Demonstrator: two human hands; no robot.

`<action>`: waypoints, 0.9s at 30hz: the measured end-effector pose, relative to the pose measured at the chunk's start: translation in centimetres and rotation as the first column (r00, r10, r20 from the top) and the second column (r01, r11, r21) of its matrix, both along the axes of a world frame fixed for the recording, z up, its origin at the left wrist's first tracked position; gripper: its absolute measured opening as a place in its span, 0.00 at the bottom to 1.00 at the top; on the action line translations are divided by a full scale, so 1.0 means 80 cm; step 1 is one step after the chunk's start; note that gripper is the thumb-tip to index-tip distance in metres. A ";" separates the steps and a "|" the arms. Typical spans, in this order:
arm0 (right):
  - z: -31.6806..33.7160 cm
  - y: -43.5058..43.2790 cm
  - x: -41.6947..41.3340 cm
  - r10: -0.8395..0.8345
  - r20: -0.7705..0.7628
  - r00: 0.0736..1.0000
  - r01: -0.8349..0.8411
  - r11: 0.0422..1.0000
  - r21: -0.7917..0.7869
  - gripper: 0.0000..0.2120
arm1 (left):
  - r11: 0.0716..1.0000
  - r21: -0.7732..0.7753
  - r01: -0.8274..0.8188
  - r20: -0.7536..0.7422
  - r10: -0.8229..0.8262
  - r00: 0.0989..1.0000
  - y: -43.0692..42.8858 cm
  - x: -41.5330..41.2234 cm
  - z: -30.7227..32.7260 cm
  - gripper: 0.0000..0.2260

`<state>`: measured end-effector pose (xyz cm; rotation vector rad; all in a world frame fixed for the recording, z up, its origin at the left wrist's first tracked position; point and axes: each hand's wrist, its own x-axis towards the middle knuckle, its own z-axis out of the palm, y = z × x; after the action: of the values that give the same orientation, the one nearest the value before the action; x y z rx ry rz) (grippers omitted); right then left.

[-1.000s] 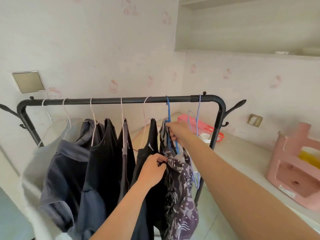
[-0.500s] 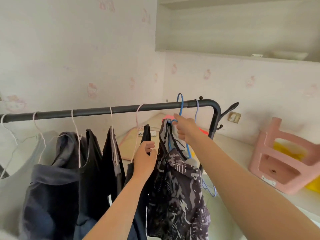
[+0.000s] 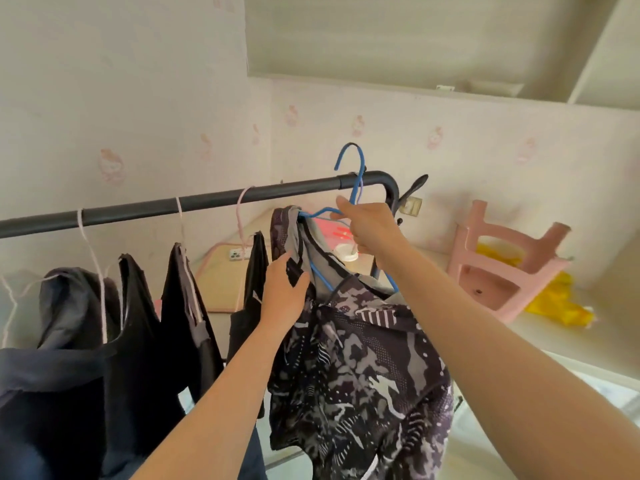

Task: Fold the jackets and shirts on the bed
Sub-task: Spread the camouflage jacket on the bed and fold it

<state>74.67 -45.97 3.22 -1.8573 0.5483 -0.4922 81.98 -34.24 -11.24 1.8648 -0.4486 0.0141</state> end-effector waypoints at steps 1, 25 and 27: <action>0.001 0.004 -0.008 -0.006 0.000 1.000 0.006 1.000 -0.020 0.17 | 1.000 -0.019 -0.011 0.006 0.011 1.000 -0.001 -0.001 0.002 0.26; -0.182 -0.043 -0.184 -0.157 -0.265 0.951 0.078 0.954 -0.289 0.19 | 0.653 0.740 0.162 0.127 -0.372 0.920 0.020 -0.069 -0.070 0.09; -0.195 -0.053 -0.196 -0.154 -0.286 0.946 0.069 0.956 -0.285 0.20 | 0.690 0.705 0.164 0.103 -0.328 0.939 0.028 -0.071 -0.075 0.10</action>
<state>59.00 -50.19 -12.39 -2.1935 0.8333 -0.3688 76.33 -31.97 -17.25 2.5372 -0.9673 -0.1514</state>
